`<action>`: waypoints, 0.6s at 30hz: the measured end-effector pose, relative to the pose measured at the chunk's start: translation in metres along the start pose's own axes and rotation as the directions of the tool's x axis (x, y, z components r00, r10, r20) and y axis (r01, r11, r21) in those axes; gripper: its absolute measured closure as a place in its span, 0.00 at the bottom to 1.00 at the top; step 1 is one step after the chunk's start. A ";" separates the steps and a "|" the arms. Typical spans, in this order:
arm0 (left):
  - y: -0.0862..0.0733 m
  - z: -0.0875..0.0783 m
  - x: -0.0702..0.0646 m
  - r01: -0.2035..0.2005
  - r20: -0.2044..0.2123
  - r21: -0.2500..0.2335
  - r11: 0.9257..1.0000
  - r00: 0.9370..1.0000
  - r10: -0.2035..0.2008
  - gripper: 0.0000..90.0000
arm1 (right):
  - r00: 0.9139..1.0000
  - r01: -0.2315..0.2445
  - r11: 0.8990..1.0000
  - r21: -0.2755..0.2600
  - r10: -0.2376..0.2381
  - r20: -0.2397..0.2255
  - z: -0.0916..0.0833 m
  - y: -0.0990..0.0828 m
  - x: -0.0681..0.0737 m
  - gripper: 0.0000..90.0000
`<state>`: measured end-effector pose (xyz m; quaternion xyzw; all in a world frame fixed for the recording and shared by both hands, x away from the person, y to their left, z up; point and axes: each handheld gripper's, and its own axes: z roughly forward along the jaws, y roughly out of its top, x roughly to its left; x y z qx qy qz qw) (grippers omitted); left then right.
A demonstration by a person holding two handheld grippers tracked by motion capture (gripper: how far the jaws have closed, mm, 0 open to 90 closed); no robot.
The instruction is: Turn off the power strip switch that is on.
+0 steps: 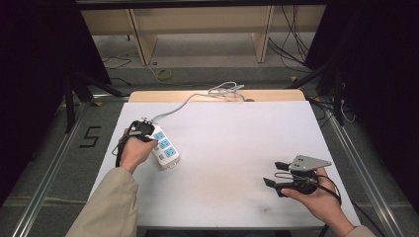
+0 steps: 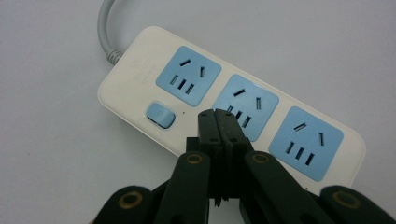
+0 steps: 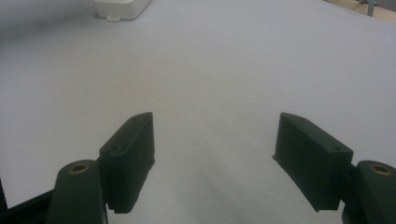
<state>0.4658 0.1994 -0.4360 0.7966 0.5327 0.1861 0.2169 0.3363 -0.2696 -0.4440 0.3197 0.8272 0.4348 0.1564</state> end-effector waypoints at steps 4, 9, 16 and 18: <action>0.000 0.002 0.000 0.001 0.000 0.008 1.000 1.000 -0.001 1.00 | 1.000 0.000 1.000 0.000 0.000 0.001 0.000 0.000 0.000 0.32; 0.000 0.003 0.001 0.000 0.004 0.021 1.000 1.000 0.000 1.00 | 1.000 0.000 1.000 0.000 0.000 0.001 0.000 0.000 0.000 0.32; 0.001 0.005 -0.001 -0.015 0.007 0.039 0.999 1.000 0.014 1.00 | 1.000 -0.002 1.000 -0.001 0.002 -0.002 0.000 0.000 0.000 0.32; 0.001 0.005 -0.001 -0.012 0.008 0.041 0.999 1.000 0.012 1.00 | 1.000 -0.004 1.000 -0.002 0.004 -0.002 0.001 0.000 0.000 0.32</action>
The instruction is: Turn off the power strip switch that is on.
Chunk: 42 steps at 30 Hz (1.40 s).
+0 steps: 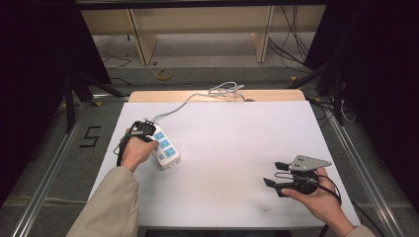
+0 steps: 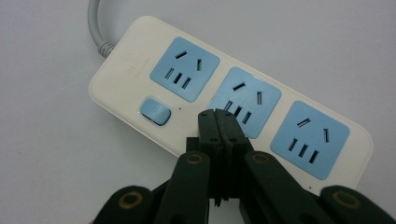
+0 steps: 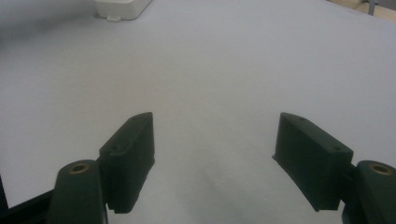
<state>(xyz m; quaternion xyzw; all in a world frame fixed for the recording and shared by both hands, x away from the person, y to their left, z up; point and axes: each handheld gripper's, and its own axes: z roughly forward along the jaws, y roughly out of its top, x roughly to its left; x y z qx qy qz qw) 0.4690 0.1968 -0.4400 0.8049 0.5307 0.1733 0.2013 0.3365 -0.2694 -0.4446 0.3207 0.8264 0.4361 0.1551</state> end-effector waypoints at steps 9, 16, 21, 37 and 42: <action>0.000 0.003 0.000 0.006 0.010 0.014 1.000 1.000 -0.006 1.00 | 1.000 0.001 1.000 0.001 -0.001 -0.001 0.000 0.000 0.000 0.32; 0.001 0.003 0.001 0.000 0.018 0.031 1.000 1.000 0.000 1.00 | 1.000 -0.001 1.000 0.001 0.001 -0.001 0.000 0.000 0.000 0.32; 0.002 0.004 0.001 0.001 0.015 0.034 0.999 1.000 -0.002 1.00 | 1.000 0.001 1.000 0.002 -0.001 -0.002 0.000 0.000 0.000 0.32; 0.006 0.004 -0.001 -0.015 0.003 0.076 0.997 1.000 0.014 1.00 | 1.000 0.001 1.000 0.006 -0.001 -0.004 0.000 -0.001 0.000 0.32; 0.008 0.005 -0.002 -0.016 -0.004 0.086 0.996 1.000 0.017 1.00 | 1.000 0.000 1.000 0.007 0.000 -0.005 0.000 -0.001 0.001 0.32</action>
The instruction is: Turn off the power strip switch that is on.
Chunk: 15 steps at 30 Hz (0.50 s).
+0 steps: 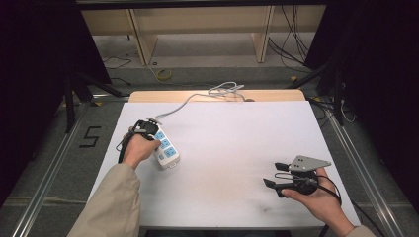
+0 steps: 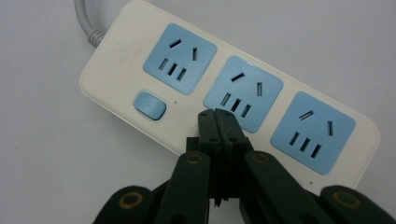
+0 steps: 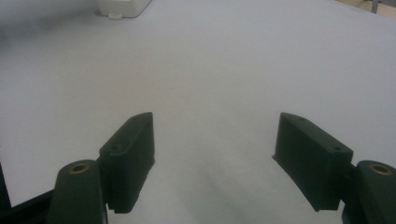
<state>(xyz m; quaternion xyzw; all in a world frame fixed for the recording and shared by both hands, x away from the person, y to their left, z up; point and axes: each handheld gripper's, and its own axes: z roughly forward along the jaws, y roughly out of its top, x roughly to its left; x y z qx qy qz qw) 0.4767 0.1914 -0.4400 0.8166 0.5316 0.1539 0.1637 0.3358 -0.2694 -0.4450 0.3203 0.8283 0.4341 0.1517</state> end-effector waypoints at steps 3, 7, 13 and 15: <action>0.001 0.000 0.001 0.009 0.010 0.005 1.000 1.000 -0.009 1.00 | 1.000 0.001 1.000 0.005 -0.001 0.000 0.000 0.000 0.000 0.32; 0.002 0.000 0.001 0.008 0.010 0.013 1.000 1.000 -0.009 1.00 | 1.000 0.005 1.000 0.004 -0.005 0.000 0.001 0.000 0.000 0.32; 0.004 0.001 -0.001 0.001 -0.001 0.030 1.000 1.000 -0.001 1.00 | 1.000 0.005 1.000 0.006 -0.005 -0.002 0.001 0.000 0.000 0.32; 0.004 0.001 -0.001 -0.002 -0.004 0.033 0.999 1.000 0.002 1.00 | 1.000 0.005 1.000 0.006 -0.005 -0.003 0.001 0.000 0.000 0.32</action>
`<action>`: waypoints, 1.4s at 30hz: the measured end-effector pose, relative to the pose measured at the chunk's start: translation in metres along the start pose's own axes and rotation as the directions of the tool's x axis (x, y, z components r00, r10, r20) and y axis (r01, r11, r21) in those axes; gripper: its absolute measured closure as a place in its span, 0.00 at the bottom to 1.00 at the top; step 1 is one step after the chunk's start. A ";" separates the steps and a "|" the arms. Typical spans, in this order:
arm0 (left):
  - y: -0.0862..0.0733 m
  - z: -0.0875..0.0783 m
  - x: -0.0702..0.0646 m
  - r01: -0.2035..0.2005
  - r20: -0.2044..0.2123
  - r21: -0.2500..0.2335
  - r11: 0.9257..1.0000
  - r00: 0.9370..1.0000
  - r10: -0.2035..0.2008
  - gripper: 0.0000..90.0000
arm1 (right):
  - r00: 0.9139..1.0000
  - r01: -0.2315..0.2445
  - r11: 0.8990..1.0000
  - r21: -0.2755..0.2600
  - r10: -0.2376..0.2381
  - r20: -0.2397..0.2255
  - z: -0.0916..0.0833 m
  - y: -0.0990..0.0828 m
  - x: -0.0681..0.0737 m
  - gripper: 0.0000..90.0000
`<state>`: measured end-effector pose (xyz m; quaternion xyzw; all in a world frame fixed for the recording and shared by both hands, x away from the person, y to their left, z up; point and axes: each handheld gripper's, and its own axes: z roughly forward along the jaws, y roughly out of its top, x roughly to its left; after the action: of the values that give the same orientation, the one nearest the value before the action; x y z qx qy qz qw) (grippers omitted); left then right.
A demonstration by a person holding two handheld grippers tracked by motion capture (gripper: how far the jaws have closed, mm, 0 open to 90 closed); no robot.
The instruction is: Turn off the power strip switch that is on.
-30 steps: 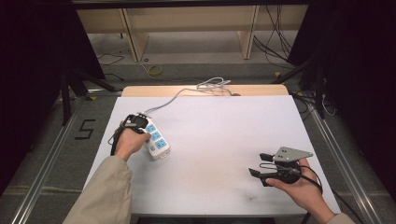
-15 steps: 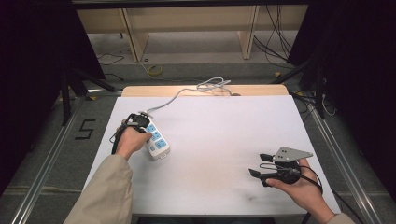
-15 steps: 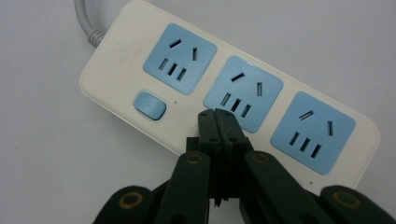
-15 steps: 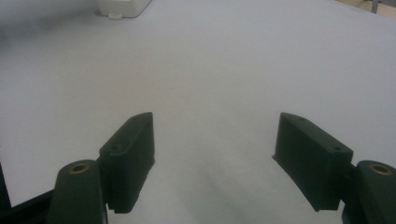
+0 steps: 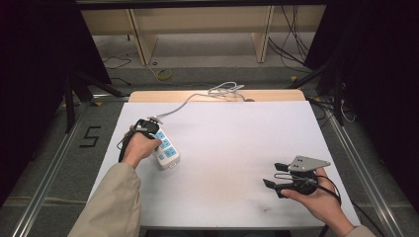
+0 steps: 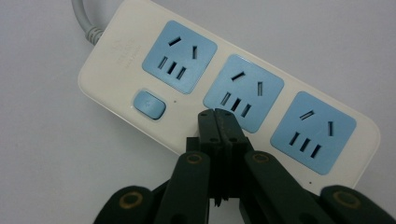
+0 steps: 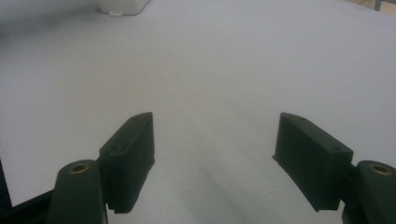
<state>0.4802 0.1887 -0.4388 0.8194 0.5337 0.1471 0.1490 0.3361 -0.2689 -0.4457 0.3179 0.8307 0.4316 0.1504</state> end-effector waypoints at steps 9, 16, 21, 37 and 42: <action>0.001 0.000 0.001 0.007 0.008 0.017 1.000 1.000 -0.007 1.00 | 1.000 0.001 1.000 0.002 -0.001 -0.002 0.000 0.000 0.000 0.32; 0.001 0.000 0.000 0.005 0.002 0.023 1.000 1.000 -0.005 1.00 | 1.000 0.001 1.000 0.005 -0.001 -0.003 0.001 0.000 0.001 0.32; 0.004 0.000 -0.003 -0.013 -0.018 0.041 0.999 1.000 0.014 1.00 | 1.000 0.000 1.000 0.006 0.000 -0.004 0.000 0.000 0.001 0.32; 0.004 0.001 0.000 0.001 -0.003 0.046 0.999 1.000 -0.001 1.00 | 1.000 0.003 1.000 0.008 -0.003 -0.004 0.001 0.000 0.001 0.32; 0.005 0.001 -0.002 -0.008 -0.013 0.056 0.998 1.000 0.009 1.00 | 1.000 0.003 1.000 0.008 -0.003 -0.003 0.001 0.000 0.001 0.32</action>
<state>0.4839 0.1849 -0.4381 0.8244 0.5352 0.1381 0.1219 0.3358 -0.2678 -0.4462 0.3165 0.8331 0.4286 0.1483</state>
